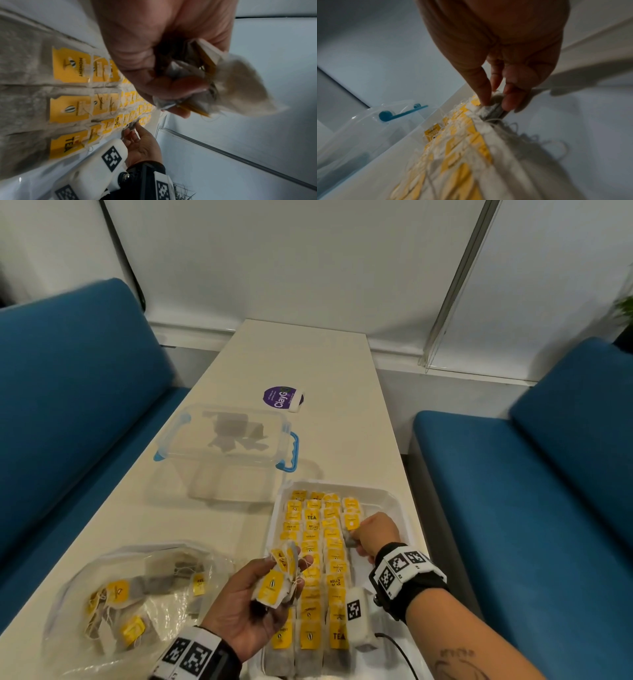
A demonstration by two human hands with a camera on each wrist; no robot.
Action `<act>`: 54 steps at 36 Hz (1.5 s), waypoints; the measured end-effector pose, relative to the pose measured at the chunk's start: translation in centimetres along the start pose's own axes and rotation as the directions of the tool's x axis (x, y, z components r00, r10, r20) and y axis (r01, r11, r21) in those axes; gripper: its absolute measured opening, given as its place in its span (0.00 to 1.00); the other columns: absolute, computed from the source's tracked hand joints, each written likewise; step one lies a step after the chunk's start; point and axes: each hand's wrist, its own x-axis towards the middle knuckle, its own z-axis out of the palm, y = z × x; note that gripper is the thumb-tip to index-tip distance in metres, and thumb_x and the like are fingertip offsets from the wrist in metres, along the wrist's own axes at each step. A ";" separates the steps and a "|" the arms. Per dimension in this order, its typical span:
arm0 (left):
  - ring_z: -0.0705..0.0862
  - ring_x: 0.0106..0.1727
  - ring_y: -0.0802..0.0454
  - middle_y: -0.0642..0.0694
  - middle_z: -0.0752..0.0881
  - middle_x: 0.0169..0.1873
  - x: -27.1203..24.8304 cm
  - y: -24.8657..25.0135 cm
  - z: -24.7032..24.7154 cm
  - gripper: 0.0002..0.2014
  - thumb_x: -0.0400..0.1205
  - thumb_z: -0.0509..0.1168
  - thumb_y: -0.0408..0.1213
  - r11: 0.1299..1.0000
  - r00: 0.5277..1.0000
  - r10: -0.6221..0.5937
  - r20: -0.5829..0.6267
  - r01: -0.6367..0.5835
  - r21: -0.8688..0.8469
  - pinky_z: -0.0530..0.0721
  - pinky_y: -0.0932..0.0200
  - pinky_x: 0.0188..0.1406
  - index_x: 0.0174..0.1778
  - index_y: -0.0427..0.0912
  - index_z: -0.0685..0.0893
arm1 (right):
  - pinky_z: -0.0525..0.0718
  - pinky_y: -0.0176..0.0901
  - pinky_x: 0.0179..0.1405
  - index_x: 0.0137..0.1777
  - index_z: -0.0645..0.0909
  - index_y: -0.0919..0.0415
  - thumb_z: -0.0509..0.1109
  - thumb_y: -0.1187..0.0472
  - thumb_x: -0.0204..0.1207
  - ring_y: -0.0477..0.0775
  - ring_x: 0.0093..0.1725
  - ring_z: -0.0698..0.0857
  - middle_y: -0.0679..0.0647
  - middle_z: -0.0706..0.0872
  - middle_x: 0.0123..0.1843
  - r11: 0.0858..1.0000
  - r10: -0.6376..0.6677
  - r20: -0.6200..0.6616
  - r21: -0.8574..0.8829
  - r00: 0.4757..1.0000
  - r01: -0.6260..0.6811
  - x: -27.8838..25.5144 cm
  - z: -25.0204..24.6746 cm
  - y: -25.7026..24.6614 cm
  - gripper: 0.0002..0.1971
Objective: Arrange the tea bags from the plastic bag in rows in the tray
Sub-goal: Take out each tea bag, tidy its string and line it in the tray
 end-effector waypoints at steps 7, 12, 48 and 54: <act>0.86 0.28 0.46 0.36 0.88 0.36 0.0 0.2 -0.2 0.37 0.32 0.86 0.29 1.000 1.000 -0.018 -0.024 0.018 -0.007 0.76 0.65 0.08 0.42 0.29 0.91 | 0.76 0.39 0.38 0.48 0.74 0.61 0.72 0.65 0.72 0.51 0.40 0.79 0.54 0.79 0.42 0.992 -0.090 -0.094 0.083 0.991 0.098 -1.0 -1.2 -0.4 0.10; 0.86 0.28 0.44 0.35 0.88 0.43 0.1 0.2 -0.2 0.45 0.35 0.85 0.27 0.998 0.998 -0.056 -0.017 0.056 -0.012 0.76 0.64 0.07 0.53 0.32 0.86 | 0.75 0.31 0.30 0.45 0.78 0.59 0.73 0.70 0.71 0.46 0.37 0.80 0.54 0.83 0.43 0.888 -0.351 0.079 0.344 0.933 0.305 -6.4 -3.0 -2.9 0.08; 0.87 0.28 0.45 0.35 0.90 0.47 -1.0 0.8 -0.7 0.36 0.39 0.86 0.29 0.998 0.995 -0.058 0.077 0.057 0.010 0.76 0.64 0.08 0.48 0.33 0.91 | 0.68 0.32 0.16 0.38 0.80 0.64 0.69 0.71 0.76 0.44 0.22 0.74 0.55 0.79 0.28 0.759 -0.380 -0.002 0.571 0.925 0.313 -9.6 -3.0 -2.4 0.06; 0.87 0.28 0.45 0.36 0.90 0.46 -0.6 0.6 -0.8 0.37 0.39 0.86 0.29 0.999 0.996 -0.036 0.076 0.036 0.006 0.76 0.64 0.07 0.48 0.35 0.91 | 0.70 0.33 0.16 0.41 0.80 0.66 0.67 0.70 0.78 0.47 0.23 0.73 0.54 0.78 0.28 0.804 -0.176 -0.062 0.567 0.982 0.180 -7.1 -3.7 -1.7 0.05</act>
